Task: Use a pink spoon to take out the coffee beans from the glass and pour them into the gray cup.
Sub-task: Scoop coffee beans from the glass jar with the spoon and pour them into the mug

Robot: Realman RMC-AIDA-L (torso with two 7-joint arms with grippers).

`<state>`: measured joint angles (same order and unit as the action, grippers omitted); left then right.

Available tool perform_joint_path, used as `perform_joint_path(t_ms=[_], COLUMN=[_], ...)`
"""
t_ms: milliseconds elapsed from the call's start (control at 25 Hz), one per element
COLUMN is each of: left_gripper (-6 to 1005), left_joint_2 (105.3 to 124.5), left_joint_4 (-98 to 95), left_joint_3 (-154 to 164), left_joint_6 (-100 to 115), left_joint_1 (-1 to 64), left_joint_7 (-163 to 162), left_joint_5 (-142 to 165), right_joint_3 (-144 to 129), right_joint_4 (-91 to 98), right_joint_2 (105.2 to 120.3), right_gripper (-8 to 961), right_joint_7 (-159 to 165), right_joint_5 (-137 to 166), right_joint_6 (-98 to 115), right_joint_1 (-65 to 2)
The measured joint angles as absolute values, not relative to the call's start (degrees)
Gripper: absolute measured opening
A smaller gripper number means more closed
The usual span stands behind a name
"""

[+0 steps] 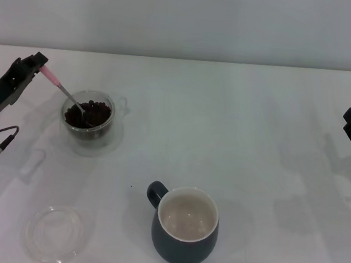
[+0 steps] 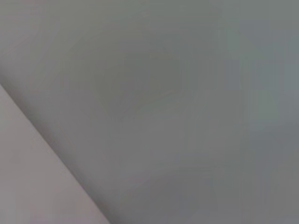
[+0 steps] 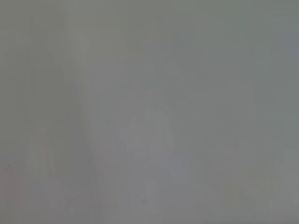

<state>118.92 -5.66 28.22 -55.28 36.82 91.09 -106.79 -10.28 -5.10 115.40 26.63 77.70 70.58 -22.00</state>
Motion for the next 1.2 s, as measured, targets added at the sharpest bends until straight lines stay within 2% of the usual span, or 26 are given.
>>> perform_joint_path(t_ms=[720,1200], left_gripper=[135,136], left_joint_2=[118.92,119.02], left_joint_4=[-6.5,-6.0], left_joint_3=[28.2,32.5], left_joint_6=[-68.7,-79.6], left_joint_1=[31.3,31.4], left_joint_7=[88.9,85.1], left_joint_5=[-110.8,-107.8], right_joint_3=[-10.3,-10.3], right_joint_4=[-5.0,-5.0], right_joint_2=[115.40,115.40], right_gripper=[624,623], right_joint_7=[26.6,26.6], right_joint_5=[77.7,77.9], right_joint_6=[71.0,71.1], right_joint_1=[-22.4,-22.4])
